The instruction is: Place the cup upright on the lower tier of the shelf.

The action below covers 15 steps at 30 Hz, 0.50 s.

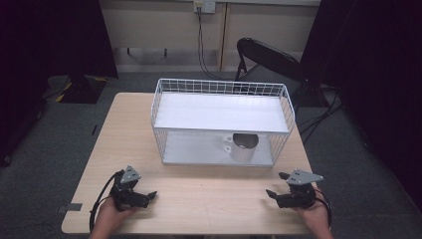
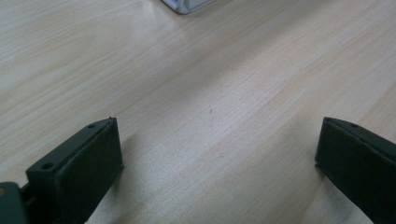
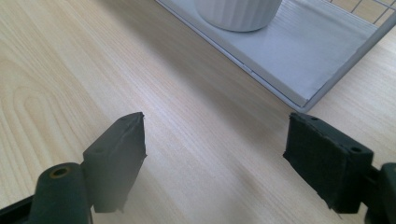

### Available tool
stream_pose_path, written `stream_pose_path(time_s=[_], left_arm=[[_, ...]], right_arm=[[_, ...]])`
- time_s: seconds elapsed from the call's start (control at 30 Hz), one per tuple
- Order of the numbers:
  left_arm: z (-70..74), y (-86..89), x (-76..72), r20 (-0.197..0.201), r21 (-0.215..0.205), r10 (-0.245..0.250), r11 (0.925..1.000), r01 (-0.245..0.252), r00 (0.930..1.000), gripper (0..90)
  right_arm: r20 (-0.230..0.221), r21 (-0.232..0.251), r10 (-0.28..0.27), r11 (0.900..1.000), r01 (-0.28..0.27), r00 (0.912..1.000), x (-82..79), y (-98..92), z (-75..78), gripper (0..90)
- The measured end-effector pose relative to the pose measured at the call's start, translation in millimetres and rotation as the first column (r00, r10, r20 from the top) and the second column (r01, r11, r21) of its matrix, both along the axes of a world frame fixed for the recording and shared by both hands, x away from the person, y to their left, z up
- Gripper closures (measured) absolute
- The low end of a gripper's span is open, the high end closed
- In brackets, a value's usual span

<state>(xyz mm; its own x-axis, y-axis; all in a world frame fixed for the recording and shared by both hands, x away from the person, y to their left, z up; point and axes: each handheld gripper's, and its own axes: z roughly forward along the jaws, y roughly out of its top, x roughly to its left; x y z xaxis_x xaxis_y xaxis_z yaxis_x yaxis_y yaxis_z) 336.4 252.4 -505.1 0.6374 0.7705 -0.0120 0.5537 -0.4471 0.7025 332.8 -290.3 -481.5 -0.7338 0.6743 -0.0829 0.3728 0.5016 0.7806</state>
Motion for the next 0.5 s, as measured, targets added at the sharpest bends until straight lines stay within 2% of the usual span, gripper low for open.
stream_pose_path(time_s=[0.5], left_arm=[[0.0,-0.1,-0.1,0.0,-0.001,0.001,1.0,-0.001,1.0,0.0]], right_arm=[[-0.019,-0.006,-0.01,1.0,0.01,0.9998,-4.0,-7.8,-3.3,19.3]])
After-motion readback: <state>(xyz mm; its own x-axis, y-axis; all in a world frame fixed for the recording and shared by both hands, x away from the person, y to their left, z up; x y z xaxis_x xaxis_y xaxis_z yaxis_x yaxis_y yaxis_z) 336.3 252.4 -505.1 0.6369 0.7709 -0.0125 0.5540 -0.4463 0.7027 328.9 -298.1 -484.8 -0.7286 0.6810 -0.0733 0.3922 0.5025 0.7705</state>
